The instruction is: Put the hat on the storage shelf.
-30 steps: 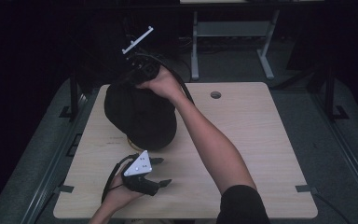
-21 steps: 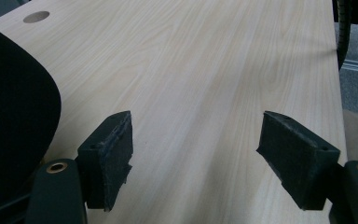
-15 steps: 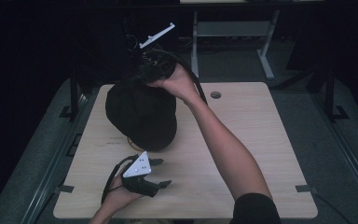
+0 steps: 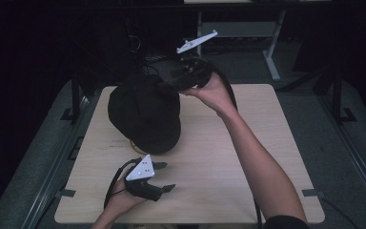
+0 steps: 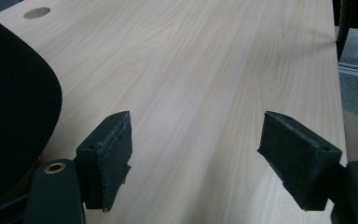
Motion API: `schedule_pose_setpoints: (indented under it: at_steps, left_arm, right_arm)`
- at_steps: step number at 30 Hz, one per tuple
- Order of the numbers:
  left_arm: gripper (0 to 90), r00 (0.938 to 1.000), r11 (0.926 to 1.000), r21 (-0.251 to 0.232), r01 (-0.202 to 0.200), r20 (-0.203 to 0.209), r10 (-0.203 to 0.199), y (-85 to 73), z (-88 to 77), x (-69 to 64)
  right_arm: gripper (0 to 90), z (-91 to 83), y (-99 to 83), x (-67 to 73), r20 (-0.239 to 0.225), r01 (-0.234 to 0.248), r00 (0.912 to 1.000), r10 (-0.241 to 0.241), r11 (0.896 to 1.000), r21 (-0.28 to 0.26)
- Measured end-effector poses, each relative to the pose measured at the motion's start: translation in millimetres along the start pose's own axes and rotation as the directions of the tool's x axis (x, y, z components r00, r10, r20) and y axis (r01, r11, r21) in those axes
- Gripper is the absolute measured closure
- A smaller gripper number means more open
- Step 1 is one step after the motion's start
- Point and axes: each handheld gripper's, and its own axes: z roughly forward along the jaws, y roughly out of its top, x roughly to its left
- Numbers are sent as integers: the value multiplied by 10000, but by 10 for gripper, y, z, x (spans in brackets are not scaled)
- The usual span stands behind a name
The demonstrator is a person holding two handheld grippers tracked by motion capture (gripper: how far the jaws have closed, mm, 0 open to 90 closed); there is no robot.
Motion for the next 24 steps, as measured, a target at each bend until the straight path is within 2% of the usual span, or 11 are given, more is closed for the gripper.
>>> schedule_pose_setpoints:
  at_steps: [4,7,8,9,10,11,12,18,24]
  left_arm:
    - [248,10000,10000,27,-31,2,31,-2,-4,8]
    - [248,10000,10000,-1,-20,-19,20,-4,-11,16]
    - [248,10000,10000,3,2,-36,-2,-8,-18,22]
    - [248,10000,10000,3,2,-36,-2,-8,-18,22]
    - [248,10000,10000,37,-27,-63,28,-14,-28,40]
    - [248,10000,10000,37,-27,-63,28,-14,-28,40]
    - [248,10000,10000,20,15,-92,-15,-18,-34,47]
    - [247,9997,9997,-132,209,-122,-211,-35,-49,70]
    - [245,9998,9998,-66,163,-108,-164,-36,-39,77]
  right_arm:
    - [259,-207,-165,-43,198,-348,9992,351,9993,-123]
    - [256,-299,-245,-67,304,-444,9985,450,9988,-189]
    - [250,-388,-326,-78,400,-510,9979,518,9985,-218]
    - [250,-388,-326,-78,400,-510,9979,518,9985,-218]
    - [250,-469,-407,-92,513,-554,9971,566,9982,-246]
    - [250,-469,-407,-92,513,-554,9971,566,9982,-246]
    - [248,-555,-495,-101,592,-654,9960,671,9974,-300]
    - [234,-719,-701,-130,828,-905,9922,933,9952,-363]
    - [232,-817,-859,-128,962,-1124,9887,1154,9930,-355]
